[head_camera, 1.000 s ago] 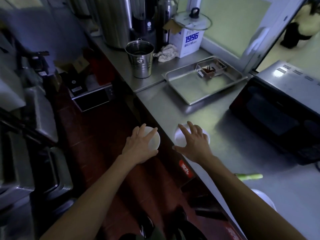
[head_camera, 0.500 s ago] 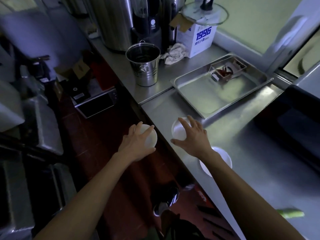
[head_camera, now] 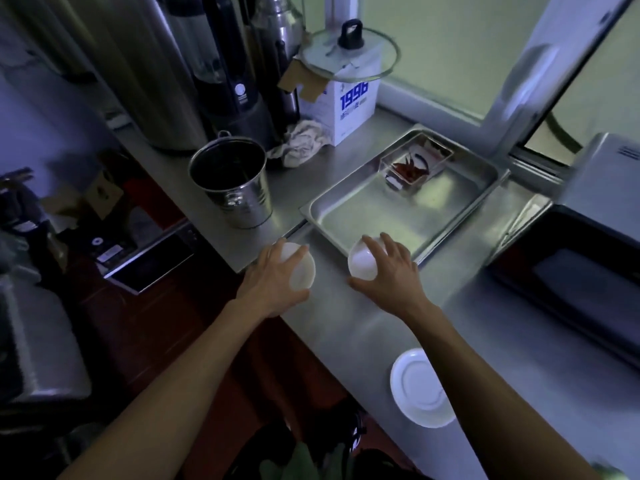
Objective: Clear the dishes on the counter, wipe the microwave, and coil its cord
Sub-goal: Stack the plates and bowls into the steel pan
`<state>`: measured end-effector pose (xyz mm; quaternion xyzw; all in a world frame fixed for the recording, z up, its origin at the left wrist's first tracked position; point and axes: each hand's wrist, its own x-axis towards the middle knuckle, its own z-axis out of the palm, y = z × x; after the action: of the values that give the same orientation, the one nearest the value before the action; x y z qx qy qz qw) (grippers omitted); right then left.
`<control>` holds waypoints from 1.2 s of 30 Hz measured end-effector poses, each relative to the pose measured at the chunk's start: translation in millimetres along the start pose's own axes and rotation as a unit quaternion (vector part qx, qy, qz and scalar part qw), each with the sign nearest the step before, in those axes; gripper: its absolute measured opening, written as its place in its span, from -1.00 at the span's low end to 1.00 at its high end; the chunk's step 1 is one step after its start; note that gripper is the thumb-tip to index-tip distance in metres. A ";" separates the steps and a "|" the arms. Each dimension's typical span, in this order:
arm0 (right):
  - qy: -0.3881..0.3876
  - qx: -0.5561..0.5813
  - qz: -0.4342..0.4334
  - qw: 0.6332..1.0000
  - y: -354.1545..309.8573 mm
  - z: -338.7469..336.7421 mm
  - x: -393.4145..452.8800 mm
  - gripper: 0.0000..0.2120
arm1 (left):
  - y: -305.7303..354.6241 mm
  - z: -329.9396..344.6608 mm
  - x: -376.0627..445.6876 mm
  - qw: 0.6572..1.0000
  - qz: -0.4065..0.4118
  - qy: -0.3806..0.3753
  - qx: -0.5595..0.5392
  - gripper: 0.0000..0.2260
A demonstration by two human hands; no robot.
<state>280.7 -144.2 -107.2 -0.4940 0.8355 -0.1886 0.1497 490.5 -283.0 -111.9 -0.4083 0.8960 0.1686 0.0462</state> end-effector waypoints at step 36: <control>0.083 0.046 0.364 0.926 70.8 8.7 172.7 -0.11 | 99.3 38.3 384.0 0.932 0.317 -0.164 0.066 -0.14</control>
<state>149.3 -266.7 -158.7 -0.1307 0.9577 -0.1995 0.1613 159.8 -484.4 -206.2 -0.0659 0.9678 0.1795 0.1639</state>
